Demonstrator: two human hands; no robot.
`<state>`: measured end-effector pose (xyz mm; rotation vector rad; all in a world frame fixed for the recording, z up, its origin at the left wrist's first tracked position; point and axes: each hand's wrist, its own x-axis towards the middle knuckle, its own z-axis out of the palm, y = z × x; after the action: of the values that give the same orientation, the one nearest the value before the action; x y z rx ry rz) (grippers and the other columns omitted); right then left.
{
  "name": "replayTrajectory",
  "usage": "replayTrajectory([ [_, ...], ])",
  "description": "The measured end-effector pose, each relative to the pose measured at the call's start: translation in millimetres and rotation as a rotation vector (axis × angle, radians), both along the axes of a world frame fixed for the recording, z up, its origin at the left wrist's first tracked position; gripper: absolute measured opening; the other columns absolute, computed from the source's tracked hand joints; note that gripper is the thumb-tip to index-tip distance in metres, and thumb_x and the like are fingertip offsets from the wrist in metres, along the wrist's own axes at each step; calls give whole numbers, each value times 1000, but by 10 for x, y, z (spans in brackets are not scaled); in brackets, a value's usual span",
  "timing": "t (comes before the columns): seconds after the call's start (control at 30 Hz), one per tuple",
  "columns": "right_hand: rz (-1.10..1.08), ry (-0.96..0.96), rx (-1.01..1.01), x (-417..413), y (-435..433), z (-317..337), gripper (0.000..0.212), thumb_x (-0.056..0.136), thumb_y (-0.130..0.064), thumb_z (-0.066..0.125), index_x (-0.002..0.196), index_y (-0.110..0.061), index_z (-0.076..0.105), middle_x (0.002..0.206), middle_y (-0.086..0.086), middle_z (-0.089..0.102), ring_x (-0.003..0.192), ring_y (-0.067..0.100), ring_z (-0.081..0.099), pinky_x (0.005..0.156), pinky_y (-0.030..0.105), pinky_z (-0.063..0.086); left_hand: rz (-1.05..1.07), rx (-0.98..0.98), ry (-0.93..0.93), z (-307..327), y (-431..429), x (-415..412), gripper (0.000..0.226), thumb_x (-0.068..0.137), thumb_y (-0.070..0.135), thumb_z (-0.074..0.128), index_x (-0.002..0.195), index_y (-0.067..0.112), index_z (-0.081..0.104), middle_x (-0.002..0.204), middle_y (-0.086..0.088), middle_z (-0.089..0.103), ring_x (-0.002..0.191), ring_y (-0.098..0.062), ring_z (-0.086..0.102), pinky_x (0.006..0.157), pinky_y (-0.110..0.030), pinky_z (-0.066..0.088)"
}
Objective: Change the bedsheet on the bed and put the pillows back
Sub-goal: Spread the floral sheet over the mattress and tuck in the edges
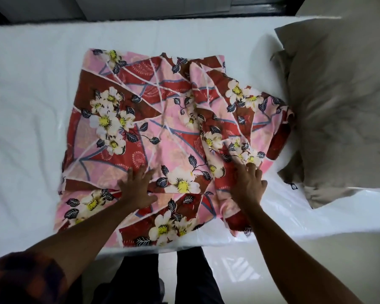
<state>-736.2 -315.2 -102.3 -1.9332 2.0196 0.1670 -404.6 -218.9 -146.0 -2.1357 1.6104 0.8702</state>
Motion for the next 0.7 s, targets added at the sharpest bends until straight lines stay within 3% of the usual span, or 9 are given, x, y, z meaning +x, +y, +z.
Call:
replayTrajectory([
  [0.07, 8, 13, 27, 67, 71, 16, 71, 84, -44, 69, 144, -29, 34, 146, 12, 40, 131, 36, 39, 103, 61, 38, 8, -188, -28, 31, -53, 8, 83, 69, 77, 62, 138, 34, 45, 142, -1, 46, 135, -32, 37, 103, -62, 34],
  [0.13, 50, 11, 8, 217, 40, 0, 69, 80, -43, 69, 140, -29, 38, 151, 10, 38, 135, 34, 38, 109, 62, 34, 46, -370, 1, 55, -209, 3, 72, 71, 70, 55, 128, 26, 56, 125, -2, 57, 121, -29, 49, 95, -51, 41],
  [0.27, 139, -110, -44, 676, -300, -107, 67, 80, -44, 66, 141, -33, 41, 154, 7, 35, 138, 31, 37, 109, 56, 34, 65, -478, 124, 72, -813, -41, 76, 71, 60, 51, 135, 19, 52, 130, -6, 55, 119, -30, 49, 96, -44, 45],
  [0.37, 143, -165, -57, 1002, -728, -200, 72, 82, -40, 64, 147, -36, 33, 161, 10, 23, 145, 35, 26, 112, 61, 29, -2, -448, 55, 58, -1387, -98, 79, 74, 58, 58, 142, 20, 45, 141, -13, 48, 126, -36, 47, 98, -49, 45],
  [0.47, 131, -151, -50, 1215, -1225, -280, 79, 82, -50, 63, 150, -36, 27, 163, 13, 19, 151, 37, 17, 116, 65, 17, 65, -426, 15, 43, -1956, -156, 83, 80, 55, 65, 148, 20, 34, 140, -18, 46, 124, -40, 47, 93, -51, 47],
  [0.53, 66, -175, -58, 1275, -1511, -332, 79, 82, -51, 65, 149, -34, 28, 157, 12, 30, 144, 37, 29, 111, 63, 30, 139, -359, 0, 24, -2305, -126, 85, 83, 57, 62, 149, 19, 26, 133, -20, 47, 118, -43, 51, 89, -49, 49],
  [0.6, 8, -184, -38, 1270, -1702, -430, 72, 84, -51, 66, 146, -31, 33, 146, 9, 40, 130, 36, 42, 97, 56, 44, 67, -316, -7, -50, -2524, -83, 75, 87, 50, 60, 146, 17, 26, 123, -21, 55, 110, -44, 59, 86, -48, 51],
  [0.7, 15, -200, -110, 1264, -1754, -606, 36, 94, -41, 59, 121, -16, 59, 121, 12, 53, 107, 36, 56, 71, 43, 49, -173, -429, -4, -202, -2541, -17, 63, 90, 25, 58, 146, 17, 30, 96, -16, 67, 85, -40, 69, 73, -45, 56],
])
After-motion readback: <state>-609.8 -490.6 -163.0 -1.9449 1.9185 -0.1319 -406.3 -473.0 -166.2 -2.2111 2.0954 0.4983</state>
